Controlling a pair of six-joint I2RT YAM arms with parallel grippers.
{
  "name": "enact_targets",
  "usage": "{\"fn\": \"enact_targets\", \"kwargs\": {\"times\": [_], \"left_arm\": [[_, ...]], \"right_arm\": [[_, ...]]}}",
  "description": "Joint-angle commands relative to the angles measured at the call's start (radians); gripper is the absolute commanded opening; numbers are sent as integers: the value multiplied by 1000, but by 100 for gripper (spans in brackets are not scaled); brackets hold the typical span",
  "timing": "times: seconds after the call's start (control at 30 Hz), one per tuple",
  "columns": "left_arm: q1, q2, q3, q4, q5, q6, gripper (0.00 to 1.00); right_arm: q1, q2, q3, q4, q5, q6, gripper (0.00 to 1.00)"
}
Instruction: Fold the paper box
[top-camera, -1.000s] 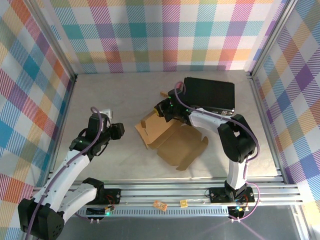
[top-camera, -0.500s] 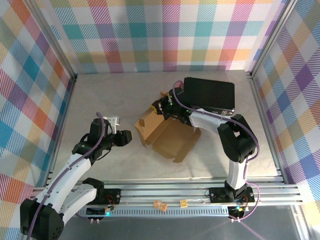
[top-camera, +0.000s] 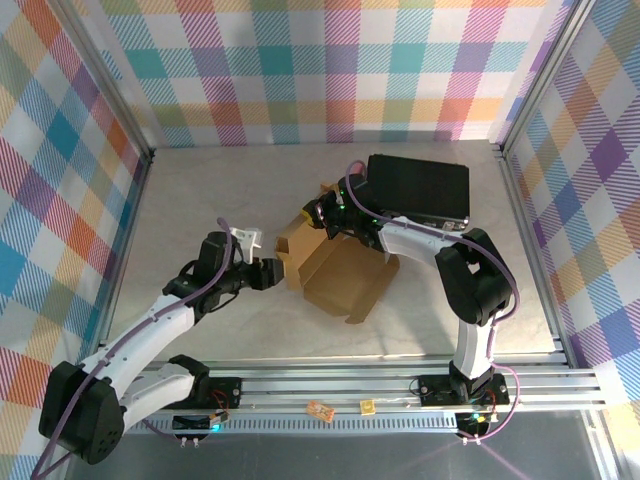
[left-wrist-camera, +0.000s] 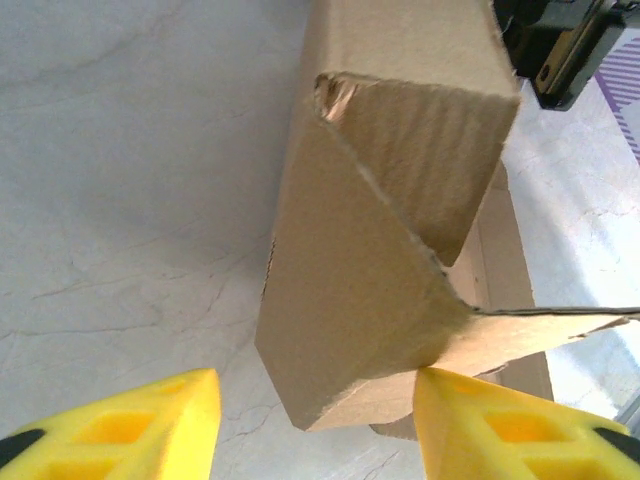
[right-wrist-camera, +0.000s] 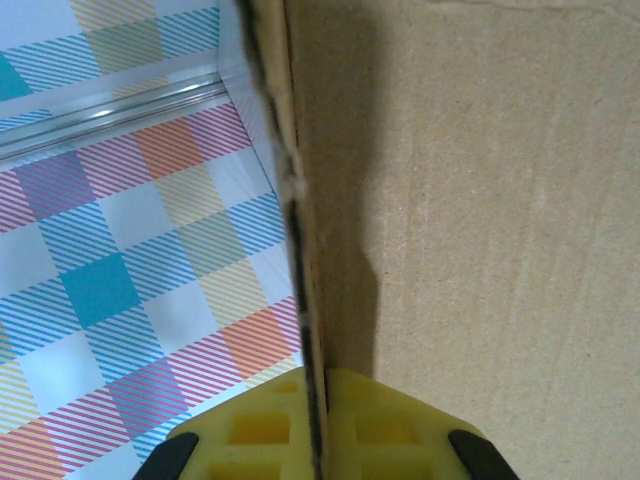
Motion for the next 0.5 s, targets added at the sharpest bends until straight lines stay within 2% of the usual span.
{"fn": "enact_targets", "kwargs": {"times": [0.0, 0.27, 0.47], "left_arm": [[-7, 0, 22, 42, -15, 34, 58], [-46, 68, 36, 65, -42, 48, 59], [-86, 88, 45, 79, -123, 42, 48]], "right_arm": [[-6, -21, 25, 31, -24, 3, 0], [-6, -21, 27, 26, -24, 16, 0], [-6, -26, 27, 32, -24, 21, 0]]}}
